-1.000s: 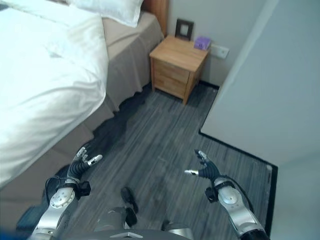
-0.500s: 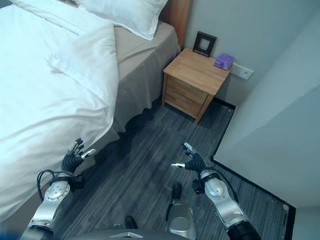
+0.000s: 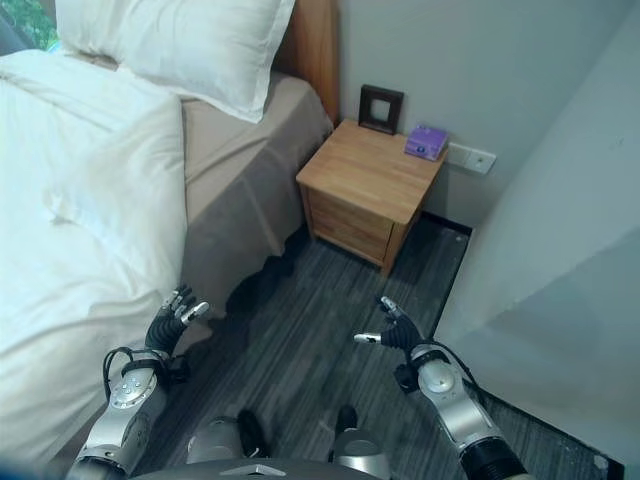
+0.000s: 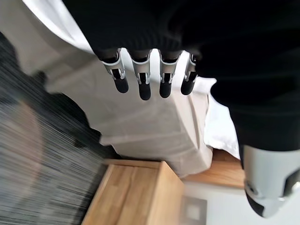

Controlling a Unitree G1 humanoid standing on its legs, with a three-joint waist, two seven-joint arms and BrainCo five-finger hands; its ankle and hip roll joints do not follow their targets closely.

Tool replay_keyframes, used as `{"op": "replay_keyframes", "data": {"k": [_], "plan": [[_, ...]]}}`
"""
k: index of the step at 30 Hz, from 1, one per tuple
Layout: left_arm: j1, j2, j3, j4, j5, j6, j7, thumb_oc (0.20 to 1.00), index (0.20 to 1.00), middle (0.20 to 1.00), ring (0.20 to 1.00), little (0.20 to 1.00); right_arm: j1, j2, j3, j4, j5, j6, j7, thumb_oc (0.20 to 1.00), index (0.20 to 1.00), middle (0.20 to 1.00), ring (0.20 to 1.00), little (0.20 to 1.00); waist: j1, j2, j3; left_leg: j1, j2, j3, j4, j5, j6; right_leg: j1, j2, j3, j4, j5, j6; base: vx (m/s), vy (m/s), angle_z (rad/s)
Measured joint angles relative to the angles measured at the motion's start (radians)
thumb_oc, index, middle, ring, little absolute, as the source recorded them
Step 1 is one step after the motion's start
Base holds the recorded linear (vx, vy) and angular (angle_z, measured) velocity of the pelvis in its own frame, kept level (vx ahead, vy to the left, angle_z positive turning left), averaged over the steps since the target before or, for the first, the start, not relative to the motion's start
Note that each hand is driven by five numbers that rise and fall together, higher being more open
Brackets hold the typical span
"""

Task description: Making the bed.

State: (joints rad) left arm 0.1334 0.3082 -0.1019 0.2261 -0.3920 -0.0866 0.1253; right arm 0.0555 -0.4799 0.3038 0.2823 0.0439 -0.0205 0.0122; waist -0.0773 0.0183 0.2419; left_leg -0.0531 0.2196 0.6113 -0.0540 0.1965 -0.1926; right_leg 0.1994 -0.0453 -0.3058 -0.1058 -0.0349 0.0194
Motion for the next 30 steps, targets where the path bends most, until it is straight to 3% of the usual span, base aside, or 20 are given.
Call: {"op": "replay_keyframes", "data": {"k": [3,6,7,8,9,10,11,12,13,15,16,17,19,20,21,22,23,24,28,30], "plan": [[0.097,-0.015,0.013,-0.193,0.001,-0.03,-0.032,1.0,1.0,1.0,1.0,1.0,0.072,-0.045,-0.012,-0.087,-0.005,-0.002,0.011,1.0,1.0,1.0,1.0,1.0,0.007,0.006,0.0,-0.014,0.002,0.035,-0.045,0.031,0.041,0.061,0.013,-0.025,0.006,-0.029,0.0,0.36,0.041,0.13],[0.193,-0.051,0.044,-0.197,-0.003,-0.029,-0.061,1.0,1.0,1.0,1.0,1.0,0.087,-0.072,-0.032,-0.092,-0.005,-0.004,0.022,1.0,1.0,1.0,1.0,1.0,0.003,0.03,-0.013,0.004,-0.015,0.056,-0.041,0.028,0.042,0.147,-0.009,-0.049,0.005,-0.095,0.065,0.49,0.081,0.13],[0.212,-0.049,0.046,-0.192,-0.017,-0.023,-0.065,1.0,1.0,1.0,1.0,1.0,0.087,-0.077,-0.03,-0.088,-0.006,-0.003,0.024,1.0,1.0,1.0,1.0,1.0,0.003,0.032,-0.015,0.016,-0.02,0.064,-0.047,0.028,0.089,0.172,-0.017,-0.051,0.001,-0.108,0.084,0.31,0.053,0.21],[0.219,-0.047,0.062,-0.18,-0.038,-0.014,-0.066,1.0,1.0,1.0,1.0,1.0,0.084,-0.058,-0.026,-0.083,-0.007,0.003,0.026,1.0,1.0,1.0,1.0,1.0,0.013,0.013,-0.024,0.046,-0.06,0.068,-0.046,0.003,0.162,0.201,-0.053,-0.054,0.004,-0.113,0.094,0.39,0.19,0.13],[0.22,-0.033,0.08,-0.176,-0.05,-0.01,-0.061,1.0,1.0,1.0,1.0,1.0,0.081,-0.042,-0.005,-0.096,-0.009,0.001,0.032,1.0,1.0,1.0,1.0,1.0,0.035,-0.02,-0.037,0.055,-0.101,0.066,-0.041,-0.035,0.206,0.203,-0.092,-0.065,0.016,-0.102,0.107,0.31,0.204,0.08],[0.204,-0.018,0.081,-0.179,-0.066,-0.008,-0.062,1.0,1.0,1.0,1.0,1.0,0.058,-0.041,0.013,-0.106,-0.039,0.0,0.034,1.0,1.0,1.0,1.0,1.0,0.052,-0.031,-0.034,0.06,-0.118,0.053,-0.041,-0.059,0.195,0.163,-0.107,-0.066,0.099,-0.104,0.113,0.37,0.286,0.0],[0.192,-0.02,0.08,-0.179,-0.074,-0.002,-0.062,1.0,1.0,1.0,1.0,1.0,0.025,-0.048,0.037,-0.106,-0.057,0.001,0.034,1.0,1.0,1.0,1.0,1.0,0.054,-0.014,-0.034,0.061,-0.113,0.032,-0.04,-0.073,0.193,0.096,-0.12,-0.065,0.236,-0.109,0.118,0.12,0.167,-0.04],[0.182,-0.019,0.075,-0.183,-0.077,0.001,-0.062,1.0,1.0,1.0,1.0,1.0,0.002,-0.049,0.044,-0.13,-0.081,0.0,0.038,1.0,1.0,1.0,1.0,1.0,0.053,0.003,-0.03,0.084,-0.101,0.029,-0.039,-0.084,0.215,0.01,-0.151,-0.062,0.463,-0.097,0.138,0.13,0.248,0.09],[0.179,0.012,0.076,-0.187,-0.077,0.002,-0.062,1.0,1.0,1.0,1.0,1.0,-0.01,-0.045,0.044,-0.193,-0.095,-0.012,0.033,1.0,1.0,1.0,1.0,1.0,0.05,-0.018,-0.03,0.149,-0.12,0.039,-0.039,-0.111,0.231,-0.174,-0.276,-0.021,0.882,-0.008,0.183,0.11,0.225,0.13],[0.158,0.06,0.136,-0.205,-0.077,-0.001,-0.049,1.0,1.0,1.0,1.0,1.0,-0.07,-0.014,0.062,-0.218,-0.128,-0.038,0.019,1.0,1.0,1.0,1.0,1.0,0.051,-0.078,-0.004,0.176,-0.131,0.025,0.046,-0.209,0.26,-0.389,-0.358,0.115,1.199,0.119,0.206,0.19,0.213,0.29],[0.138,0.068,0.141,-0.208,-0.08,0.002,-0.032,1.0,1.0,1.0,1.0,1.0,-0.086,-0.009,0.065,-0.217,-0.134,-0.04,0.015,1.0,1.0,1.0,1.0,1.0,0.044,-0.065,-0.001,0.174,-0.117,-0.01,0.064,-0.241,0.283,-0.466,-0.36,0.117,1.278,0.166,0.177,0.18,0.059,0.85],[0.102,0.062,0.142,-0.252,-0.099,-0.004,-0.013,1.0,1.0,1.0,1.0,1.0,-0.122,-0.019,0.066,-0.222,-0.152,-0.038,0.015,1.0,1.0,1.0,1.0,1.0,0.045,-0.007,0.017,0.179,-0.082,-0.07,0.063,-0.247,0.28,-0.568,-0.299,0.124,1.33,0.161,0.178,0.19,-0.002,1.03],[0.078,0.084,0.145,-0.3,-0.109,-0.024,-0.005,1.0,1.0,1.0,1.0,1.0,-0.15,-0.026,0.051,-0.242,-0.153,-0.049,0.012,1.0,1.0,1.0,1.0,1.0,0.048,0.029,0.044,0.184,-0.066,-0.106,0.055,-0.223,0.257,-0.625,-0.237,0.135,1.305,0.123,0.209,0.22,-0.006,1.36],[0.028,0.129,0.159,-0.368,-0.114,-0.024,0.021,1.0,1.0,1.0,1.0,1.0,-0.147,-0.029,0.033,-0.257,-0.153,-0.053,0.007,1.0,1.0,1.0,1.0,1.0,0.04,0.008,0.053,0.18,-0.068,-0.212,0.055,-0.235,0.263,-0.598,-0.157,0.114,1.129,0.047,0.23,0.26,0.018,1.93],[0.006,0.14,0.172,-0.404,-0.114,-0.038,0.026,1.0,1.0,1.0,1.0,1.0,-0.145,-0.032,0.023,-0.26,-0.153,-0.054,0.006,1.0,1.0,1.0,1.0,1.0,0.027,-0.012,0.064,0.182,-0.081,-0.249,0.057,-0.228,0.249,-0.56,-0.145,0.08,1.024,0.049,0.207,0.26,-0.041,2.08],[-0.018,0.138,0.189,-0.444,-0.118,-0.057,0.028,1.0,1.0,1.0,1.0,1.0,-0.149,-0.037,0.022,-0.259,-0.152,-0.052,0.002,1.0,1.0,1.0,1.0,1.0,0.027,-0.04,0.058,0.188,-0.106,-0.284,0.056,-0.242,0.24,-0.52,-0.15,0.023,0.881,0.101,0.148,0.29,-0.148,1.47],[-0.016,0.132,0.207,-0.513,-0.127,-0.068,0.031,1.0,1.0,1.0,1.0,1.0,-0.152,-0.04,0.018,-0.261,-0.152,-0.052,-0.003,1.0,1.0,1.0,1.0,1.0,0.037,-0.061,0.054,0.197,-0.122,-0.297,0.066,-0.269,0.201,-0.451,-0.16,-0.045,0.726,0.12,0.07,0.27,-0.246,1.18],[-0.017,0.115,0.213,-0.613,-0.151,-0.075,0.042,1.0,1.0,1.0,1.0,1.0,-0.159,-0.054,0.008,-0.246,-0.15,-0.055,-0.011,1.0,1.0,1.0,1.0,1.0,0.046,-0.035,0.041,0.196,-0.083,-0.285,0.074,-0.29,0.169,-0.347,-0.109,-0.075,0.592,0.051,0.019,0.31,-0.296,0.9],[-0.088,0.094,0.27,-0.653,-0.157,-0.177,0.049,1.0,1.0,1.0,1.0,1.0,-0.219,-0.072,-0.028,-0.149,-0.136,-0.05,-0.028,1.0,1.0,1.0,1.0,1.0,0.065,-0.034,0.023,0.212,-0.058,-0.269,0.044,-0.259,0.125,-0.184,-0.03,-0.01,0.321,-0.008,0.001,0.24,-0.185,0.42],[-0.124,0.091,0.271,-0.575,-0.157,-0.177,0.064,1.0,1.0,1.0,1.0,1.0,-0.237,-0.079,-0.03,-0.136,-0.111,-0.039,-0.034,1.0,1.0,1.0,1.0,1.0,0.048,-0.034,0.016,0.2,-0.059,-0.292,0.05,-0.253,0.123,-0.161,-0.025,-0.008,0.307,-0.009,0.001,0.2,-0.093,0.5]]}}
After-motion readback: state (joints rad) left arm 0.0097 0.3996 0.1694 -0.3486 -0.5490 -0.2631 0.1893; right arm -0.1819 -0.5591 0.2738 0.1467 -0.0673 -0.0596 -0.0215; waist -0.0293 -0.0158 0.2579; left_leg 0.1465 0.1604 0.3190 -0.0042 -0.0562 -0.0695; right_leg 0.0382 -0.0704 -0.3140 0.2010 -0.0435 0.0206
